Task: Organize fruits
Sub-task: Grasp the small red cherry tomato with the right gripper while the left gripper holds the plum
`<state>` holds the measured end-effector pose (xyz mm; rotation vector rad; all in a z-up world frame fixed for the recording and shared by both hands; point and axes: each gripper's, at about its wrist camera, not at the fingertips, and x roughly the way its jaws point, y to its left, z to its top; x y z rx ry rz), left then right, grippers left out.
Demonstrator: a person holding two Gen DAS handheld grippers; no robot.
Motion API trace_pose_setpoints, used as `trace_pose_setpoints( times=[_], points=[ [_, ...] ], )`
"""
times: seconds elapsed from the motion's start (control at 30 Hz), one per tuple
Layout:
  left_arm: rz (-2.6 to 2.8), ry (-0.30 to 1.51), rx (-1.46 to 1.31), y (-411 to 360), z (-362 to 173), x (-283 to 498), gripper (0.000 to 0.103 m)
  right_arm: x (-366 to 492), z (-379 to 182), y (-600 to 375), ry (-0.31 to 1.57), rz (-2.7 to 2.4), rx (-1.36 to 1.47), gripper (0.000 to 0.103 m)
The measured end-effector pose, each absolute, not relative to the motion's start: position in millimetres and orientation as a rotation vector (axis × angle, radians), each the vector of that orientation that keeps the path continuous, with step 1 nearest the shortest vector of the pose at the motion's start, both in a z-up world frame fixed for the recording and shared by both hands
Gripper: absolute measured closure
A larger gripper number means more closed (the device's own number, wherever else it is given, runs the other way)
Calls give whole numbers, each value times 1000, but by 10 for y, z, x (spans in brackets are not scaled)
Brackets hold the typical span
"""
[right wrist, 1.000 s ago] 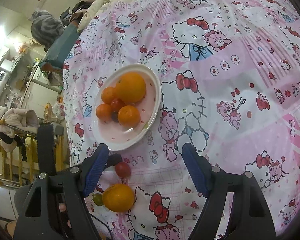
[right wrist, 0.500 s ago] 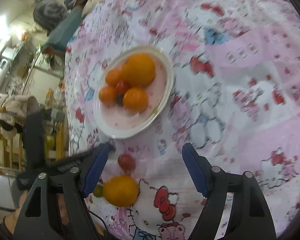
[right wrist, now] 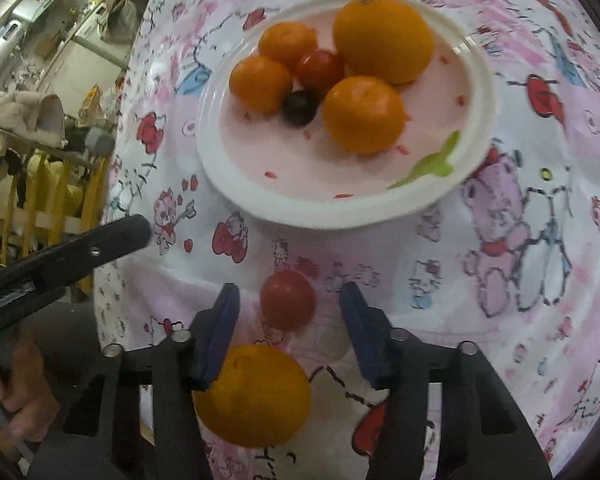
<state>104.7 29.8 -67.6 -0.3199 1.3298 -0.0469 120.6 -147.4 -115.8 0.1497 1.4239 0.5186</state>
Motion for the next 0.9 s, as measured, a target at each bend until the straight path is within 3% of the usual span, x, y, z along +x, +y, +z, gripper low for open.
trace_pose_setpoints(
  times=[0.03, 0.07, 0.9],
  points=[
    [-45, 1329, -319, 327, -668, 1030, 85, 1205, -1161, -1446, 1417, 515, 124, 67],
    [-43, 1328, -319, 340, -668, 1025, 85, 1190, -1158, -1415, 1409, 514, 99, 73],
    [22, 1290, -172, 174, -690, 1073, 85, 1117, -807, -1796, 1315, 528, 202, 73]
  ],
)
